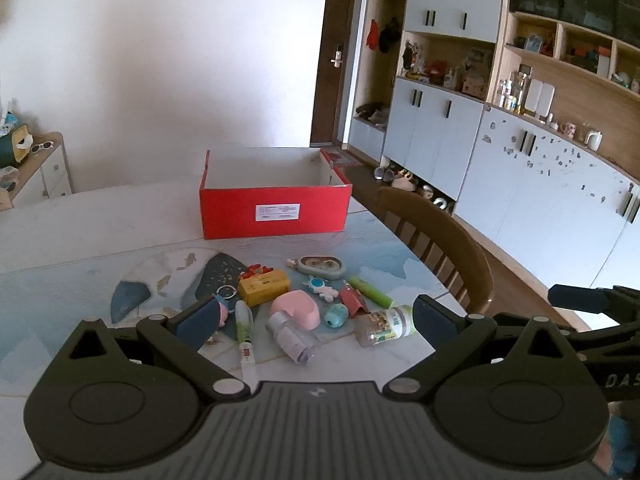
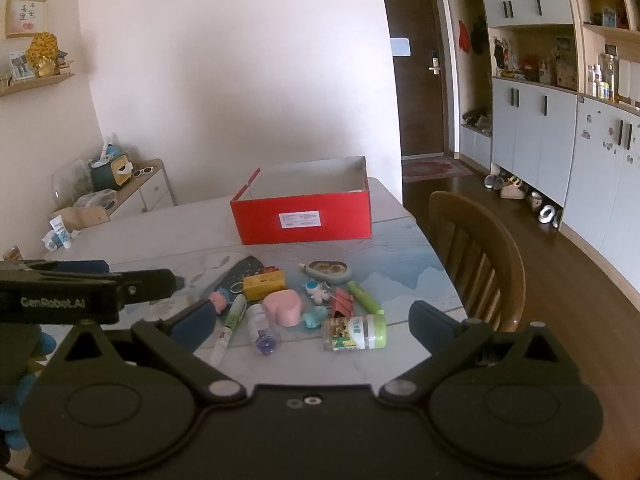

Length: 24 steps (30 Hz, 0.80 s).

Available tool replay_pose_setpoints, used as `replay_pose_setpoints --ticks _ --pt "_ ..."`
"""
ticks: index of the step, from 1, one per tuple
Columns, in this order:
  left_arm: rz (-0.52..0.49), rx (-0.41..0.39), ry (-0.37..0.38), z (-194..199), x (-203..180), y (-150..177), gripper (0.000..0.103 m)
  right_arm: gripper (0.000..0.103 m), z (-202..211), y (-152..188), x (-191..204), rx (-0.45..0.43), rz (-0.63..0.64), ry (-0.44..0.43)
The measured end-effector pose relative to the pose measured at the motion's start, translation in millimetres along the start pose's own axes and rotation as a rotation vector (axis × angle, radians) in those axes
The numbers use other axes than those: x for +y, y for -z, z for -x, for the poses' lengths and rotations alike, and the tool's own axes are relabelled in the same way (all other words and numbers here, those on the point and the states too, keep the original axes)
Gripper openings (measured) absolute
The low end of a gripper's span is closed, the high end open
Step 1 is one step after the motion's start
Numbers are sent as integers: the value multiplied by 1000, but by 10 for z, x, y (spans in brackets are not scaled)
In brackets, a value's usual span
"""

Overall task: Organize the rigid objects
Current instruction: 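Move both tools forward over the pile of small objects, then grasp the pink doll figure with left tool while right tool grasps green-capped jar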

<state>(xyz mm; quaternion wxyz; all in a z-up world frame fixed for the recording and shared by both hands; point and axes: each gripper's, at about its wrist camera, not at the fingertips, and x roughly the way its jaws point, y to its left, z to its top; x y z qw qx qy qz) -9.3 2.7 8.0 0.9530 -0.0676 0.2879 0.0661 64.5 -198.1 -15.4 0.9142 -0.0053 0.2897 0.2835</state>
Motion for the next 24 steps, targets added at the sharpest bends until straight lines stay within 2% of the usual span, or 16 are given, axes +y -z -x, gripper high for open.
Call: replay_pose_setpoints --ticks 14,24 --pt "18 2 29 -30 10 -4 103 103 -57 -33 -22 3 18 -26" --pt "51 9 1 -219 240 -63 103 103 -321 -118 -85 26 -10 -4"
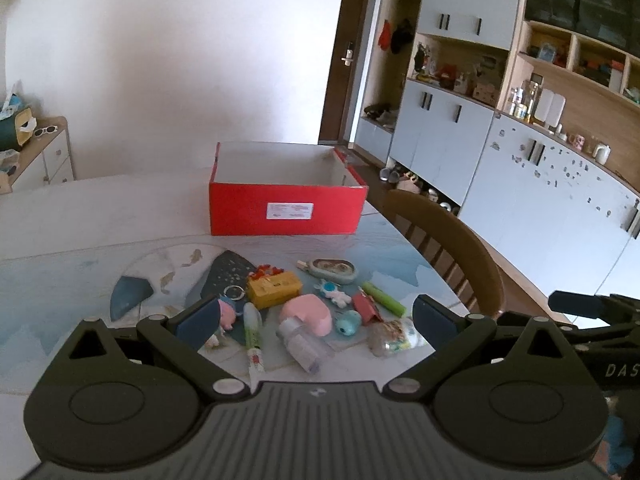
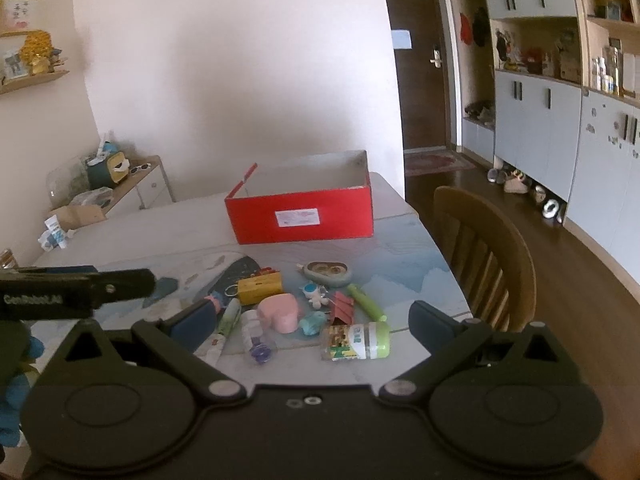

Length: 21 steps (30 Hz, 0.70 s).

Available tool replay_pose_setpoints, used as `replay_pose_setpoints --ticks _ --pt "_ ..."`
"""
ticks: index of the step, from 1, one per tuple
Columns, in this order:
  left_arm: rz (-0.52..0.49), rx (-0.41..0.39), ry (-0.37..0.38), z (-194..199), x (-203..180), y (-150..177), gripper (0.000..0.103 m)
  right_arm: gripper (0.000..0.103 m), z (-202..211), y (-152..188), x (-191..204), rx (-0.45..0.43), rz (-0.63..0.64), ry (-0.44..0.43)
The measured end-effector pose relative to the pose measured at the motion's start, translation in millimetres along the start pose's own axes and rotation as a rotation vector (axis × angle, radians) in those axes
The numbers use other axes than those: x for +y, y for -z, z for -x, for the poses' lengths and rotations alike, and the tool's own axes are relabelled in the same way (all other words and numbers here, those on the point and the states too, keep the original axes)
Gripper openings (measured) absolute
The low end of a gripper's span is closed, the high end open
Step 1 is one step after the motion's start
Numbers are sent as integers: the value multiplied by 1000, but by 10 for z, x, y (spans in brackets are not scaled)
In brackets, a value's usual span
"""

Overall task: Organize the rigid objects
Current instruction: 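Grasp the pink doll figure with left tool while right tool grasps green-capped jar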

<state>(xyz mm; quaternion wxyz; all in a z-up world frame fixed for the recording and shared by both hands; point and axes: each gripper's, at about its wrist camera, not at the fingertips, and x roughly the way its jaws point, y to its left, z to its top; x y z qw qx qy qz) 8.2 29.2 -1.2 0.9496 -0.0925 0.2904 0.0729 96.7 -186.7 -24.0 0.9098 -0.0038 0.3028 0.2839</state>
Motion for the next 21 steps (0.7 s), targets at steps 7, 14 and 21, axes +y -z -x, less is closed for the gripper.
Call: replay_pose_setpoints --ticks 7,14,21 --pt "10 4 -22 -472 406 -70 103 102 -381 -12 -94 42 4 14" --pt "18 75 -77 -1085 787 -12 103 100 -816 72 -205 119 -4 54" --pt "16 136 -106 -1575 1076 96 103 98 -1248 196 -270 199 -8 85"
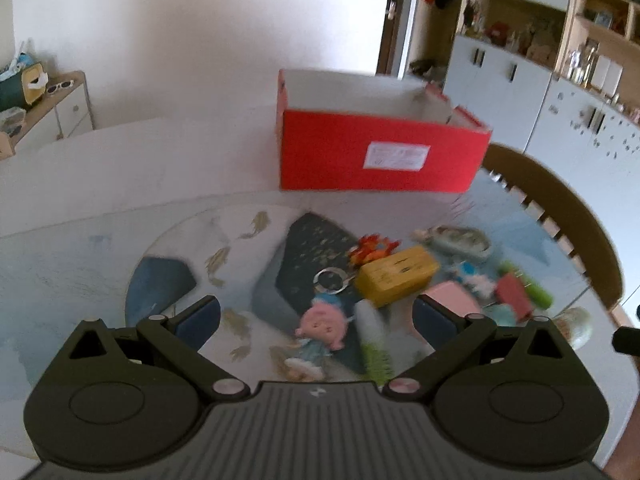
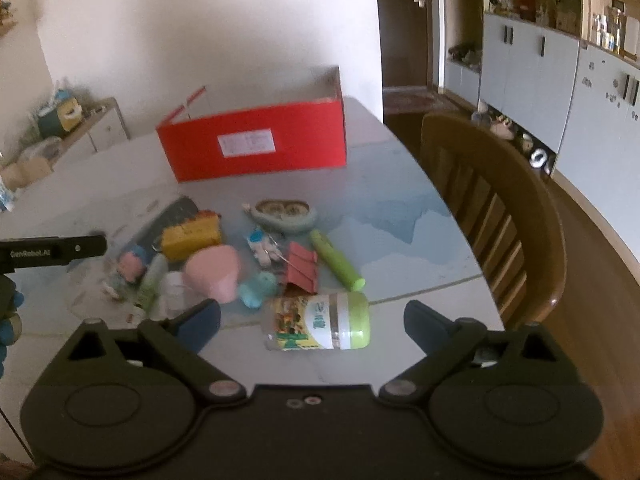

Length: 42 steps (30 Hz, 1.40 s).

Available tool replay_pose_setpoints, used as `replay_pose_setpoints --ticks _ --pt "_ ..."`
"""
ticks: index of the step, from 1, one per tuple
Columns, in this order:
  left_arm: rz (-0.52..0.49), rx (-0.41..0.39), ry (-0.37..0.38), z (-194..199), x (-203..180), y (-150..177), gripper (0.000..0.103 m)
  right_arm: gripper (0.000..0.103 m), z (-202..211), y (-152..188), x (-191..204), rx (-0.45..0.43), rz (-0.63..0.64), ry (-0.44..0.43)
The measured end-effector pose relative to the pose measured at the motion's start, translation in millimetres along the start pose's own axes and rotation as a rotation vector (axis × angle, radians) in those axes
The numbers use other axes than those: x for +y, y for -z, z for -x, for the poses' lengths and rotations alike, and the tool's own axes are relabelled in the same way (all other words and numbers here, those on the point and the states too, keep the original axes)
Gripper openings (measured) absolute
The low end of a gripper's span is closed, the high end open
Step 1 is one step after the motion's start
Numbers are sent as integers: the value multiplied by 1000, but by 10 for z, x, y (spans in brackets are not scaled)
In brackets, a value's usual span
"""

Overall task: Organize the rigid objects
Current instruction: 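Grasp the pink doll figure with left tool while right tool grasps green-capped jar, then lift the doll and jar and carry both toward the red box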

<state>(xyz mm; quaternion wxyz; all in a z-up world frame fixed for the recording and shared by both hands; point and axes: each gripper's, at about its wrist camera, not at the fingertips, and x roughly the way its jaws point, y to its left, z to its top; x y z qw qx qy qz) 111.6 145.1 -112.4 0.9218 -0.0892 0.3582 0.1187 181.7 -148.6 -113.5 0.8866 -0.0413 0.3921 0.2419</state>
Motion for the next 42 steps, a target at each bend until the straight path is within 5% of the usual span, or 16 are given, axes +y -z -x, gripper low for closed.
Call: replay_pose_setpoints --ticks 5,14,28,42 --pt "0 69 -34 -283 168 85 102 97 -253 1 17 47 16 9" --pt "-25 137 -16 -538 254 164 82 94 -540 14 43 118 36 29" --pt "-113 128 83 -621 82 151 37 84 -684 -1 49 151 18 45" --pt "-80 139 82 -587 150 19 36 82 -571 -97 87 147 13 64"
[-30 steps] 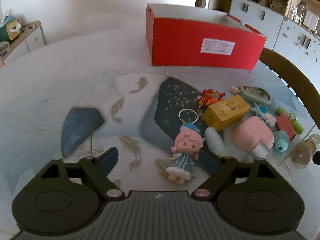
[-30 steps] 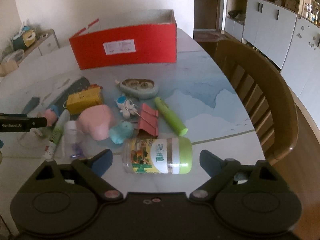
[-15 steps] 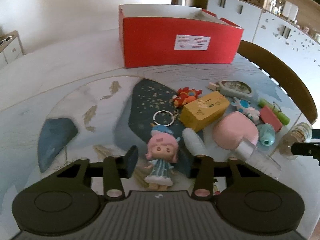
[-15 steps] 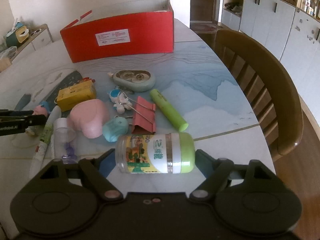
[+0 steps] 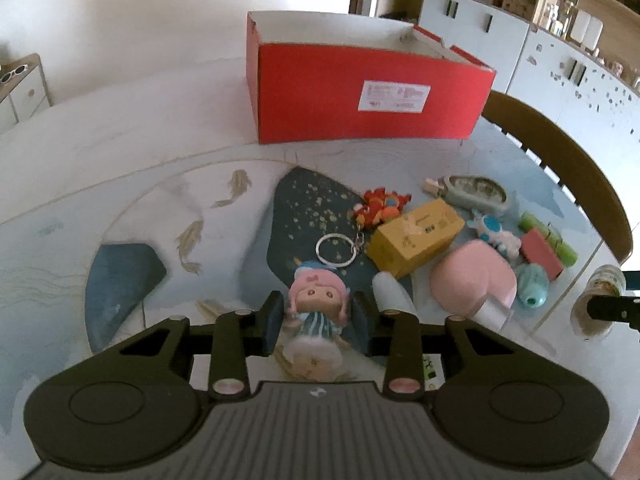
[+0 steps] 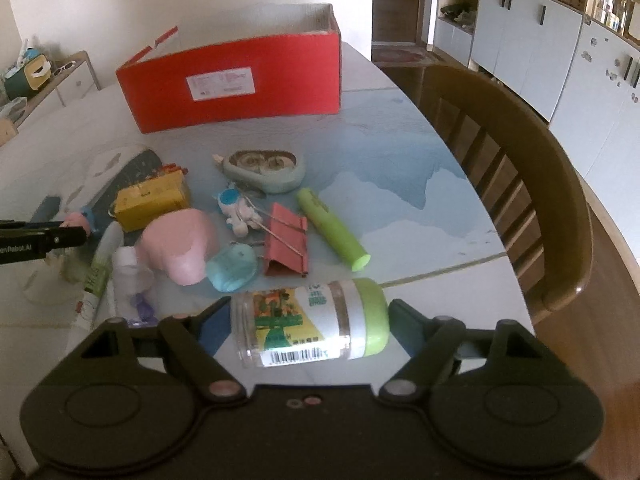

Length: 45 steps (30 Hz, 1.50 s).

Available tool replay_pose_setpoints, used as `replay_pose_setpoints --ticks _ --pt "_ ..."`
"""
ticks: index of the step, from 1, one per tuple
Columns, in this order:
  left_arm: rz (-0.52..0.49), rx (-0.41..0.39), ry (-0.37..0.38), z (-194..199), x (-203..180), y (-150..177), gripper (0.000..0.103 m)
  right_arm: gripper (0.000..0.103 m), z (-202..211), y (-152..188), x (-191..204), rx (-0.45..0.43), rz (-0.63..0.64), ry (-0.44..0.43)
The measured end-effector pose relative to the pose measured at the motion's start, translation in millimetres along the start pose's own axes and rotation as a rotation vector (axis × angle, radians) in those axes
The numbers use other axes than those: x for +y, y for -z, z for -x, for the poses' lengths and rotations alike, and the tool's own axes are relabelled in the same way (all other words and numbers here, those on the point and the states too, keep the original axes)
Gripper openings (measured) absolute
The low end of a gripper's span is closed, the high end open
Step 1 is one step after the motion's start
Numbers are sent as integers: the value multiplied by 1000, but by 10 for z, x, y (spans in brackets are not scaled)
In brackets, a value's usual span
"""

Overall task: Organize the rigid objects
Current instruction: 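Lift the doll and jar and carry both toward the red box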

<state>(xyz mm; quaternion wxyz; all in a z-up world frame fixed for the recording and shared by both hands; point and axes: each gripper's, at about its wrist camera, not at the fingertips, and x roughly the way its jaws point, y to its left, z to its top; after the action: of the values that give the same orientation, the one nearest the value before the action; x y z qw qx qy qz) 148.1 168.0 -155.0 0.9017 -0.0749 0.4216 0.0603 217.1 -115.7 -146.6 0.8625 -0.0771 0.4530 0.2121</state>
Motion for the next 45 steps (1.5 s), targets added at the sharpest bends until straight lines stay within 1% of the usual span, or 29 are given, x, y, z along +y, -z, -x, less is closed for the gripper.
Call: replay_pose_setpoints --ticks 5,10,13,16,19,24,28,36,42,45 --pt "7 -12 10 101 28 -108 36 82 137 -127 36 -25 9 -5" --pt "-8 -34 21 209 20 -260 34 82 270 -339 74 -57 29 -13" --pt "-2 -35 34 236 37 -349 34 82 312 -457 92 -71 30 -23" --pt "-17 -46 35 240 47 -392 34 82 346 -554 102 -84 27 -28" --pt "1 -43 52 260 84 -431 34 82 363 -644 103 -88 18 -40" --pt "11 -76 71 345 123 -609 34 82 394 -824 112 -101 28 -47" --pt "-3 -109 91 418 112 -856 34 82 399 -1061 121 -114 54 -47" --pt "-46 -180 114 455 29 -1489 34 82 321 -1637 170 -167 109 -43" --pt "-104 -220 108 346 -96 -1967 34 82 94 -2085 299 -195 159 -28" --pt "-124 -222 102 234 -129 -2183 34 82 -59 -2247 389 -195 182 -21"
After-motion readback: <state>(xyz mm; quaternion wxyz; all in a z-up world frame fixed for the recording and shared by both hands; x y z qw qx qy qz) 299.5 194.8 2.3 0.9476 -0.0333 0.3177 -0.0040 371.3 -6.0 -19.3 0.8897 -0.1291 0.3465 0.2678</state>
